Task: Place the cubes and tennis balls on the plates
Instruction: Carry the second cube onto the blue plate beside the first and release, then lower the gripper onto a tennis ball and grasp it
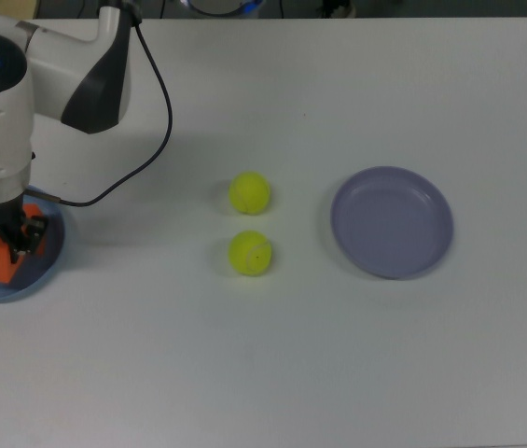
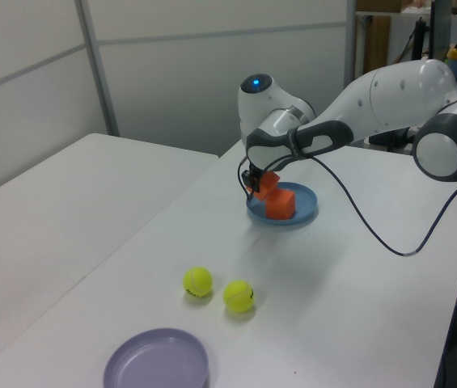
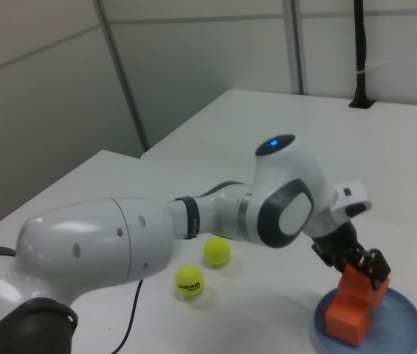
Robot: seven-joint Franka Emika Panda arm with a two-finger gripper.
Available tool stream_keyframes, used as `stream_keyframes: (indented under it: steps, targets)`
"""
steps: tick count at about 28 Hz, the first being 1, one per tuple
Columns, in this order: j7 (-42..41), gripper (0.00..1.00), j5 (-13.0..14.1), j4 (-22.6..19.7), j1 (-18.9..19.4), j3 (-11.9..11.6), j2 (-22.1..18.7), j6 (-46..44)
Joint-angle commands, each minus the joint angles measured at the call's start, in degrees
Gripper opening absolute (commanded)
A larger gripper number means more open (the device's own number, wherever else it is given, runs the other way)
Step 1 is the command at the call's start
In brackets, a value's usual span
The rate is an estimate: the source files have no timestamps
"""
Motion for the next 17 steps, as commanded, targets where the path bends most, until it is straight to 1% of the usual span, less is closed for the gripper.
stream_keyframes:
  steps: [1, 2, 3, 4, 5, 8, 13, 14, 17]
  targets:
    - [0.4, 0.0, -0.5, -2.1, 0.2, -0.3, -0.6, 0.8]
    - [0.5, 0.0, -0.5, -2.1, 0.1, -0.3, -0.6, 0.8]
    - [0.5, 0.1, -0.4, -2.1, -0.1, -0.3, -0.6, 0.8]
    - [0.6, 0.63, 0.1, -2.1, -0.4, -0.3, -0.7, 0.8]
    - [1.0, 1.0, 0.2, -2.1, -0.4, -0.3, -0.8, 0.8]
    - [4.3, 1.0, 0.2, -2.1, -0.3, -0.3, -1.7, 0.2]
    - [4.8, 1.0, 0.8, -1.6, -0.1, 0.5, -3.5, -4.0]
    - [4.7, 1.0, 1.7, -1.6, 0.3, 0.6, -4.5, -6.0]
    - [4.7, 1.0, 3.5, -1.6, 1.6, 0.7, -5.8, -7.3]
